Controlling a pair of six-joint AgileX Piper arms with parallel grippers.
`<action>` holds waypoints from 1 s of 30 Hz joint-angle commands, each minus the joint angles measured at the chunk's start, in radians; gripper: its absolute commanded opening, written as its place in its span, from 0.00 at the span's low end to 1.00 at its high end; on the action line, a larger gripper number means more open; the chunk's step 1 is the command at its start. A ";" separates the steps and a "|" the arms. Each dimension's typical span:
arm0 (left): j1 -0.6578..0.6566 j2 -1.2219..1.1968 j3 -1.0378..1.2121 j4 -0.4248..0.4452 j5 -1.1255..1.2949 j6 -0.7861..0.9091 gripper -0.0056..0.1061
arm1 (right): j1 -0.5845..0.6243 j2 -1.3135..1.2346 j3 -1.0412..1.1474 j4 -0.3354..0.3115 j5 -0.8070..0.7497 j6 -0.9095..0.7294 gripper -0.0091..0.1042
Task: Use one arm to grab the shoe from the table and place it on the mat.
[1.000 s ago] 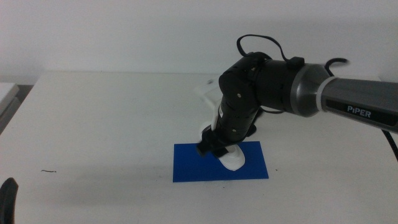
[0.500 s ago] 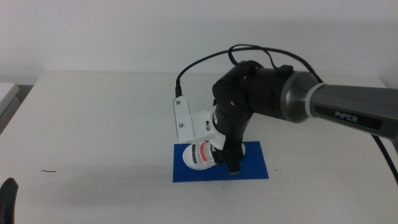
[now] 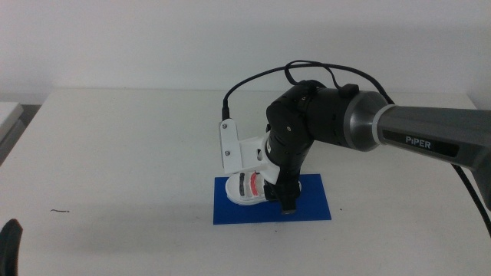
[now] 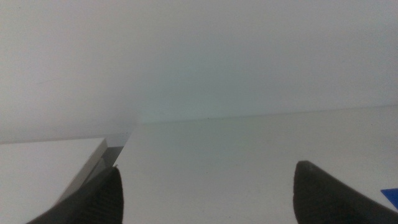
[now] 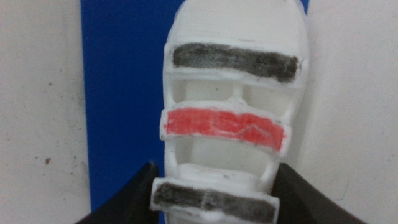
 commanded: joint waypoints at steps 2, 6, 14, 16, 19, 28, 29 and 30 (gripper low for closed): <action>0.000 0.005 0.000 -0.004 -0.012 -0.003 0.89 | -0.009 0.003 -0.005 0.003 -0.017 0.005 0.40; 0.000 0.005 0.000 -0.004 -0.012 -0.003 0.89 | -0.009 -0.002 -0.005 0.011 -0.015 0.052 0.67; 0.000 0.005 0.000 -0.004 -0.012 -0.003 0.89 | -0.015 -0.270 0.084 -0.012 -0.071 0.218 0.80; 0.000 0.005 0.000 -0.004 -0.012 -0.003 0.89 | -0.023 -0.422 0.193 -0.031 -0.155 0.354 0.80; 0.000 0.005 0.000 -0.004 -0.012 -0.003 0.89 | -0.053 -0.674 0.411 -0.041 -0.321 0.563 0.80; 0.000 0.005 0.000 -0.004 -0.012 -0.003 0.89 | -0.309 -1.406 1.124 -0.024 -0.661 0.835 0.80; 0.000 0.005 0.000 -0.004 -0.012 -0.003 0.89 | -0.336 -1.468 1.177 -0.005 -0.671 0.835 0.80; 0.000 0.005 0.000 -0.004 -0.012 -0.003 0.89 | -0.371 -1.524 1.221 0.025 -0.672 0.835 0.80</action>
